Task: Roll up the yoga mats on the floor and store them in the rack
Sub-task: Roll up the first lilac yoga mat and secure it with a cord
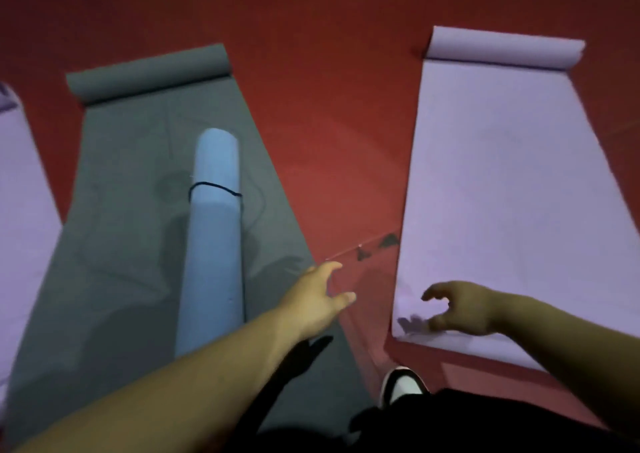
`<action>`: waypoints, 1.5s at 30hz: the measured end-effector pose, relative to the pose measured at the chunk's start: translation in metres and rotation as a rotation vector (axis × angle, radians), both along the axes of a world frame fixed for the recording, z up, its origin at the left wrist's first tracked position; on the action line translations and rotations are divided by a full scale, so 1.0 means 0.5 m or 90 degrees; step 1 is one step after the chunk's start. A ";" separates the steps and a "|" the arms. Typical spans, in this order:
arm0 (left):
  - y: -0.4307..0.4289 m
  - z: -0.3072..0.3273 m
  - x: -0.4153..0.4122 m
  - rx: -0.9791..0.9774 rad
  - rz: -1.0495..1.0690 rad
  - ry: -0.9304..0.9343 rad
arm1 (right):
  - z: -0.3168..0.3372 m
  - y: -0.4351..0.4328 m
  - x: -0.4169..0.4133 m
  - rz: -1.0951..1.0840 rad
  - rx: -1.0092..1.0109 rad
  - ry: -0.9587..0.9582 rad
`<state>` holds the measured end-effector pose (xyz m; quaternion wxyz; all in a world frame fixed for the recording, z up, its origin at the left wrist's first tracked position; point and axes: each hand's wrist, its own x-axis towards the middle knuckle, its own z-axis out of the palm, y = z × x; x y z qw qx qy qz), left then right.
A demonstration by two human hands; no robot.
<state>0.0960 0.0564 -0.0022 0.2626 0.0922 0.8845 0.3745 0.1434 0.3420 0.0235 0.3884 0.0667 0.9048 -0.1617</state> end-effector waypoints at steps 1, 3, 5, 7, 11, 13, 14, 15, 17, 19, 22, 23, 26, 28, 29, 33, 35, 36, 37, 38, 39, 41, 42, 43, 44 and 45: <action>0.043 -0.022 0.009 0.011 -0.019 -0.012 | -0.029 0.028 0.029 -0.005 0.001 -0.010; 0.120 -0.067 0.025 0.022 -0.050 -0.030 | -0.081 0.073 0.077 -0.009 0.001 -0.009; 0.185 -0.112 0.042 0.024 -0.083 -0.045 | -0.121 0.105 0.113 -0.028 -0.009 0.021; 0.236 -0.145 0.059 0.037 -0.127 -0.088 | -0.146 0.122 0.136 -0.092 -0.030 0.091; 0.280 -0.162 0.061 0.030 -0.197 -0.043 | -0.144 0.119 0.136 -0.256 -0.085 0.248; 0.269 -0.140 0.027 0.042 -0.185 0.022 | -0.123 0.106 0.123 -0.252 -0.128 0.283; 0.255 -0.119 0.002 0.046 -0.177 0.052 | -0.109 0.098 0.114 -0.239 -0.153 0.305; 0.235 -0.092 -0.028 0.048 -0.172 0.091 | -0.094 0.091 0.102 -0.215 -0.162 0.334; 0.176 -0.034 -0.089 0.033 -0.155 0.160 | -0.065 0.085 0.078 -0.145 -0.101 0.369; 0.099 0.011 -0.137 0.021 -0.115 0.171 | -0.042 0.094 0.064 -0.120 -0.024 0.364; -0.004 0.023 -0.156 -0.032 -0.086 0.158 | -0.044 0.104 0.083 -0.161 -0.090 0.319; -0.021 0.015 -0.150 -0.049 -0.093 0.149 | -0.057 0.096 0.095 -0.180 -0.141 0.289; -0.030 -0.037 -0.124 -0.105 -0.125 0.136 | -0.129 0.065 0.134 -0.197 -0.214 0.248; -0.017 -0.080 -0.114 -0.128 -0.111 0.126 | -0.182 0.056 0.158 -0.244 -0.223 0.267; -0.009 -0.101 -0.111 -0.146 -0.113 0.132 | -0.205 0.055 0.168 -0.262 -0.214 0.272; 0.034 -0.165 -0.075 -0.298 -0.147 0.305 | -0.259 0.052 0.204 -0.278 -0.153 0.298; 0.055 -0.190 -0.049 -0.266 -0.129 0.402 | -0.272 0.050 0.218 -0.277 -0.062 0.373; 0.064 -0.199 -0.039 -0.237 -0.121 0.431 | -0.276 0.049 0.223 -0.286 0.000 0.404; 0.072 -0.213 -0.034 -0.206 -0.114 0.444 | -0.275 0.047 0.225 -0.303 0.054 0.423; 0.083 -0.219 -0.029 -0.181 -0.119 0.440 | -0.274 0.045 0.224 -0.322 0.087 0.424; 0.092 -0.225 -0.024 -0.173 -0.134 0.430 | -0.274 0.042 0.222 -0.341 0.108 0.418; 0.106 -0.226 -0.010 -0.200 -0.204 0.416 | -0.280 0.035 0.219 -0.371 0.133 0.400; 0.111 -0.223 -0.004 -0.222 -0.244 0.418 | -0.283 0.033 0.219 -0.383 0.140 0.402; 0.114 -0.224 -0.002 -0.242 -0.276 0.422 | -0.286 0.032 0.220 -0.392 0.136 0.413; 0.119 -0.224 -0.004 -0.264 -0.299 0.425 | -0.289 0.031 0.223 -0.391 0.128 0.429; 0.123 -0.227 -0.008 -0.283 -0.318 0.426 | -0.294 0.031 0.229 -0.377 0.119 0.443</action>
